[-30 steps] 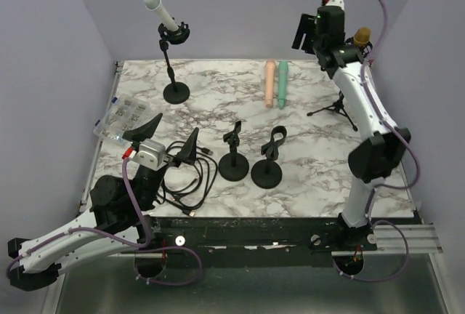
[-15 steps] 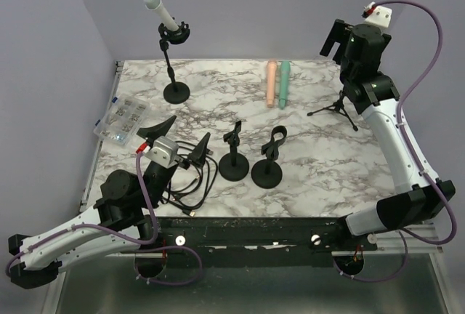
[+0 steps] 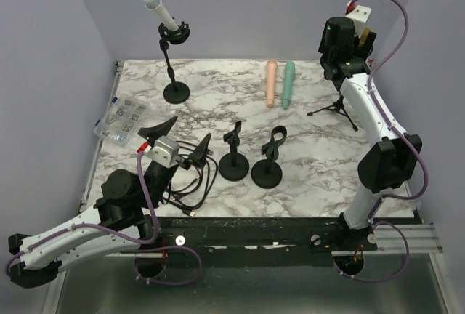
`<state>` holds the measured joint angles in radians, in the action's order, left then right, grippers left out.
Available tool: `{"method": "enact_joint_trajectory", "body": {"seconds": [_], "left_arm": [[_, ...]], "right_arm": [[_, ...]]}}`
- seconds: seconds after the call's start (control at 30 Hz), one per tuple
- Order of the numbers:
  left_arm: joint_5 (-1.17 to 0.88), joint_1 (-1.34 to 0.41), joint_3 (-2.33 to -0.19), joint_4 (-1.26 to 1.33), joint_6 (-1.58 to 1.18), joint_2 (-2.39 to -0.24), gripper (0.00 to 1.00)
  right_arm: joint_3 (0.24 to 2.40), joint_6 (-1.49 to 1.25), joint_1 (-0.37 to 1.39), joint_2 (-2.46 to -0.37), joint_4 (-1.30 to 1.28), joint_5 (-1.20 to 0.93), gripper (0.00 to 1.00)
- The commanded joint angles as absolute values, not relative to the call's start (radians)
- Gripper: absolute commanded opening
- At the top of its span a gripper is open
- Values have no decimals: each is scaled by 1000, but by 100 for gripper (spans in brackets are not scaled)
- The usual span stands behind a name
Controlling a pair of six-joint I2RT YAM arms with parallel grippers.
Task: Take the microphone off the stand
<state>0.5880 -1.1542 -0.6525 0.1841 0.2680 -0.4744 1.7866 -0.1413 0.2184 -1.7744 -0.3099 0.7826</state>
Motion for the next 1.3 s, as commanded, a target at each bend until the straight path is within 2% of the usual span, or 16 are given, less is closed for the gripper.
{"method": "enact_joint_trajectory", "body": {"seconds": [0.0, 0.4, 0.73, 0.93, 1.03, 1.2, 1.27], "left_arm": [[544, -1162, -681, 176, 241, -469, 96], [539, -1165, -684, 167, 230, -489, 97], [544, -1168, -678, 177, 235, -498, 97], [535, -1169, -690, 155, 222, -512, 97], [544, -1169, -689, 155, 223, -509, 97], [540, -1170, -686, 163, 224, -505, 97], [532, -1172, -689, 158, 220, -505, 97]], "right_arm": [[1856, -132, 178, -1799, -274, 838, 99], [2026, -166, 78, -1956, -313, 756, 97], [2057, -113, 69, -2020, -249, 766, 84], [2100, -81, 70, -2059, -251, 746, 74], [2103, -72, 69, -2062, -253, 742, 64], [2112, -61, 69, -2039, -250, 744, 54], [2130, -55, 69, -2035, -251, 730, 45]]}}
